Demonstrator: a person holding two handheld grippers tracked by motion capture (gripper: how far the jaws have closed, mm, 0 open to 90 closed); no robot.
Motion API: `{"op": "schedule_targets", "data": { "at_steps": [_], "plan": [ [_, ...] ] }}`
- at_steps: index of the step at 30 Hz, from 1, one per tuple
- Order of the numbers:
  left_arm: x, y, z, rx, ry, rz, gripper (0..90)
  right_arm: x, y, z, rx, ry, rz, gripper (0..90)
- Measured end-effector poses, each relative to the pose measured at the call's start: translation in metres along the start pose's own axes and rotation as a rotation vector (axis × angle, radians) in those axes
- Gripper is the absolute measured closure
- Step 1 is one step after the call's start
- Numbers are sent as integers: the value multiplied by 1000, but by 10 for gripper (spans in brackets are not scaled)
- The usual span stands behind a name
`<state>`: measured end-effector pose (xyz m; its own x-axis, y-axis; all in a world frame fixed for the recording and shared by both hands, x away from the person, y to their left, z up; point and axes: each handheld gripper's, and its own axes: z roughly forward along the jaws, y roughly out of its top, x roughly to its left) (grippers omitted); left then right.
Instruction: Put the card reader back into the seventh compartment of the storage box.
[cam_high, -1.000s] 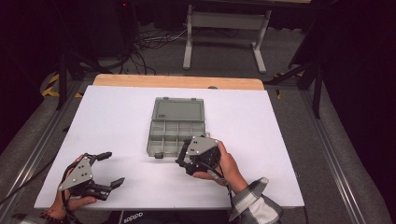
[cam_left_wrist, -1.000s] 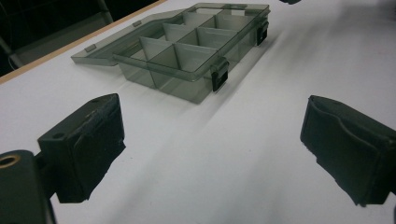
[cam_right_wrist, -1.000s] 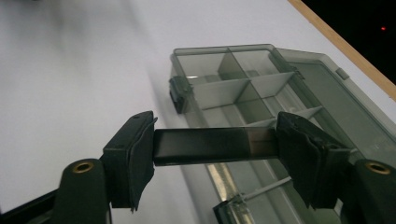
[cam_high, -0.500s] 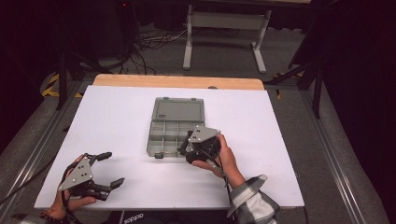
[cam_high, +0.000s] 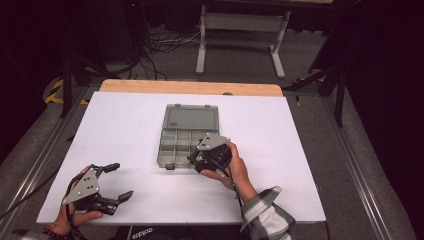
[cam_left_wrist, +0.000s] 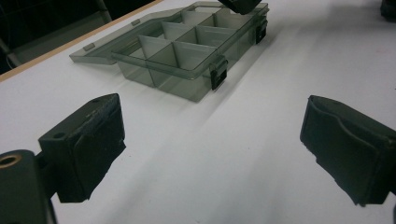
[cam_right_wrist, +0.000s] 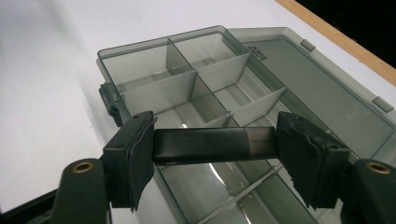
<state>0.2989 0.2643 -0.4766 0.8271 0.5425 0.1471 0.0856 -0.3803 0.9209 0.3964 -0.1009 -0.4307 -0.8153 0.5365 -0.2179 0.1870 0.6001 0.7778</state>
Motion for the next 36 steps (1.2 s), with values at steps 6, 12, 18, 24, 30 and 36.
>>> {"op": "schedule_targets", "data": {
  "at_steps": [6,12,18,24,30,36],
  "plan": [
    [1,-1,0,1,-2,0,74,-3,-3,2,11,-2,32,310],
    [1,0,0,1,3,2,76,-2,-3,3,13,-1,33,310],
    [1,0,0,4,1,4,77,-2,-4,3,11,4,40,309],
    [1,0,0,8,3,5,77,-1,-4,5,20,6,35,309],
    [0,0,-1,8,2,6,77,-1,-4,4,16,7,42,297],
    [1,0,0,7,3,5,77,-2,-4,2,-4,0,42,297]
  ]
}}
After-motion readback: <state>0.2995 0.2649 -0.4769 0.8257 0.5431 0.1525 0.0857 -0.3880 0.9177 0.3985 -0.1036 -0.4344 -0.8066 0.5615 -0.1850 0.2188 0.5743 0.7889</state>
